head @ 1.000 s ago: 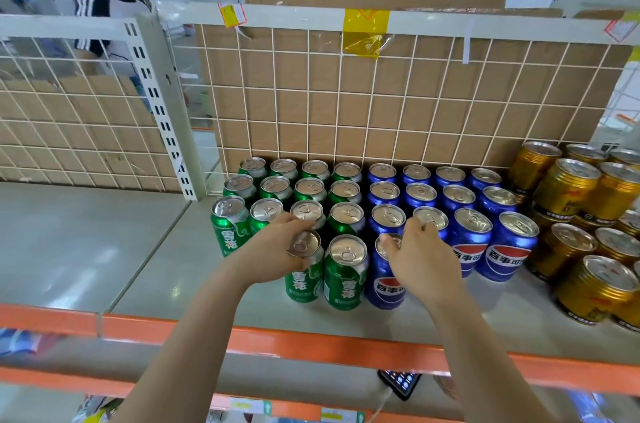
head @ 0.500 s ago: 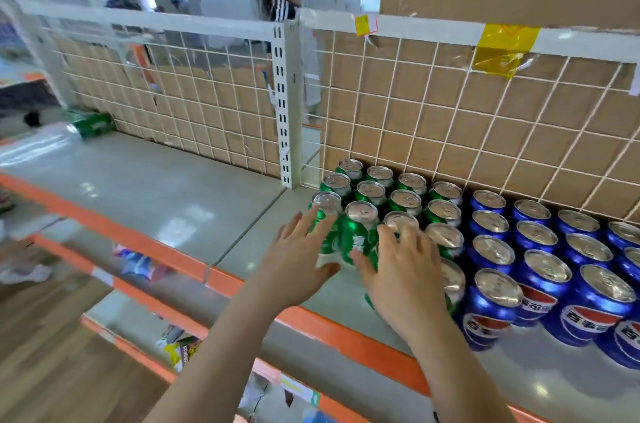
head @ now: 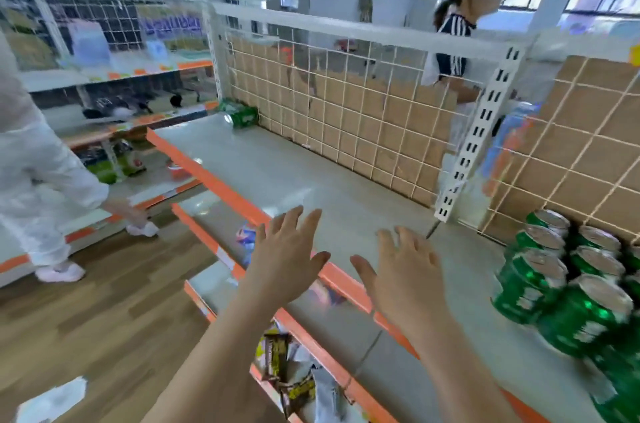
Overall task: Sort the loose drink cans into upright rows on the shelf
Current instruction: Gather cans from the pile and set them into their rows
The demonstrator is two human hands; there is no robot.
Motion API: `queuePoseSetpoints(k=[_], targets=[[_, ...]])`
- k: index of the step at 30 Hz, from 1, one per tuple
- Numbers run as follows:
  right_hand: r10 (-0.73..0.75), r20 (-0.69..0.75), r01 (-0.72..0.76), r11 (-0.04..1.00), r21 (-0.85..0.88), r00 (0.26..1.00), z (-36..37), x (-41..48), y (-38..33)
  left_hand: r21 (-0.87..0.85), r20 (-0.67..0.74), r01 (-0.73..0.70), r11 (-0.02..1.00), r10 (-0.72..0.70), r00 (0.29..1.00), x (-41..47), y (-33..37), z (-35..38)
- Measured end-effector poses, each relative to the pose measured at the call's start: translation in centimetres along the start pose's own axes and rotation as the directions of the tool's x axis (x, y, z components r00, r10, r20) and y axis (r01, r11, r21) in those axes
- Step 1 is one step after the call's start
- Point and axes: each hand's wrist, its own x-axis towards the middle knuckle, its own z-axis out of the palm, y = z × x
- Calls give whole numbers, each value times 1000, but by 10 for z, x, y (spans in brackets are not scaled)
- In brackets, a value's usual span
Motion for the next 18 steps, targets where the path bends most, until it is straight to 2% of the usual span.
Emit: queuePoseSetpoints(k=[9, 14, 18], targets=[[-155, 16, 155, 988, -23, 988, 51, 78, -145, -10, -6, 86, 996, -86, 996, 36, -149, -31], [-239, 34, 238, 971, 23, 970, 81, 127, -195, -23, -2, 152, 988, -152, 988, 67, -212, -34], [-238, 90, 236, 971, 29, 967, 104, 179, -231, -34, 4, 171, 985, -171, 985, 108, -260, -32]])
